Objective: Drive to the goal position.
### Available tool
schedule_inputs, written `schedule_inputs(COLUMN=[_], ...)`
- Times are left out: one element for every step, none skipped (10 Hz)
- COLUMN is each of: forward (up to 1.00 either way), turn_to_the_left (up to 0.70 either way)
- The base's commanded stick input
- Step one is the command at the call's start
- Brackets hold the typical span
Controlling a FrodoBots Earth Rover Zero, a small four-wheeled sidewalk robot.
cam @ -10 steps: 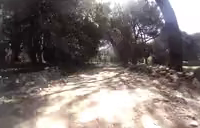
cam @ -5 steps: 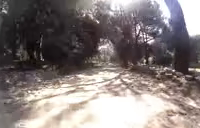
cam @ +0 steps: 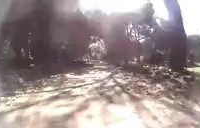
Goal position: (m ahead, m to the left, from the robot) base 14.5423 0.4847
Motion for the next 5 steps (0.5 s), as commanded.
schedule_inputs(forward=[0.85,0.85,0.85,0.85,0.85], turn_to_the_left=[0.0,0.0,0.0,0.0,0.0])
